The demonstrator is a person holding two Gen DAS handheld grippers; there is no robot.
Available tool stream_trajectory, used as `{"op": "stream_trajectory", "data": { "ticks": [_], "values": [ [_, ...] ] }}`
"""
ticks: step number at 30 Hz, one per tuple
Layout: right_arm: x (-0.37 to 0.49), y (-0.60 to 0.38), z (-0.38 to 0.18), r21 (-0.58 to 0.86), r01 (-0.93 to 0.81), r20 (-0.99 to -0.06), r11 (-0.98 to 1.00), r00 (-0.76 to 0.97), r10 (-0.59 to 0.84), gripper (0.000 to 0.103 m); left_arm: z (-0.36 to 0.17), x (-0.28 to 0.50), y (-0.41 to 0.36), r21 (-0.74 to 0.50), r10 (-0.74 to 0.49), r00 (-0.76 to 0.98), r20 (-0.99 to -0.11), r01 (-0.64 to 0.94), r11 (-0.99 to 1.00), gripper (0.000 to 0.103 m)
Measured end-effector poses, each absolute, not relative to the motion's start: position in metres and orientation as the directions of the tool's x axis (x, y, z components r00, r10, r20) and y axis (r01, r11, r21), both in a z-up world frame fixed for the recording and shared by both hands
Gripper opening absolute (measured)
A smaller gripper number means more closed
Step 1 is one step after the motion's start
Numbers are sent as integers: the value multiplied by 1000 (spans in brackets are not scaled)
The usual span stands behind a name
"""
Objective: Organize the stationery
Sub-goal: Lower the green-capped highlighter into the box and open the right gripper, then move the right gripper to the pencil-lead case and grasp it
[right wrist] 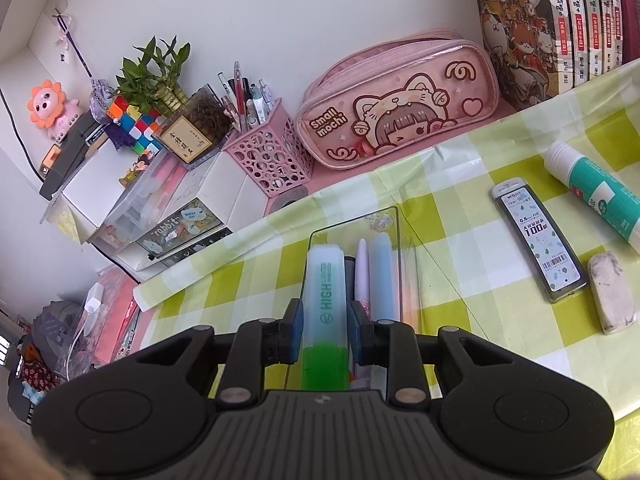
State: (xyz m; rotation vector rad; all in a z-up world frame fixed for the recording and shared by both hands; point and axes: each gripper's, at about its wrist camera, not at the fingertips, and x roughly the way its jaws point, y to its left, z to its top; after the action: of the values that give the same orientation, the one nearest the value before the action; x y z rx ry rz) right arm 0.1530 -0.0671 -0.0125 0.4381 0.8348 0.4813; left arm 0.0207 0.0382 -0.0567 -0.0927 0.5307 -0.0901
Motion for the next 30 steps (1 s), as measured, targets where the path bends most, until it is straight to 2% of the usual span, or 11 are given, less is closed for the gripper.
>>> {"op": "stream_trajectory", "data": {
  "ticks": [3,14,25,30],
  "values": [
    [152,-67,-12,546,-242,-589,802,570,573,32,-57,21,38,-112,-109,859,-501,61,992,74],
    [143,-83,-3,516,-251,-573,819,610,548,39,-57,21,38,-111,-109,859,-501,61,992,74],
    [140,-136,-1,371,-179,-585,911,717,379,54,-57,21,38,-112,-109,859,-501,61,992,74],
    [145,-145,-9,315,-191,-584,930,733,349,58,-57,20,37,-107,-106,858,-502,60,992,74]
  ]
}}
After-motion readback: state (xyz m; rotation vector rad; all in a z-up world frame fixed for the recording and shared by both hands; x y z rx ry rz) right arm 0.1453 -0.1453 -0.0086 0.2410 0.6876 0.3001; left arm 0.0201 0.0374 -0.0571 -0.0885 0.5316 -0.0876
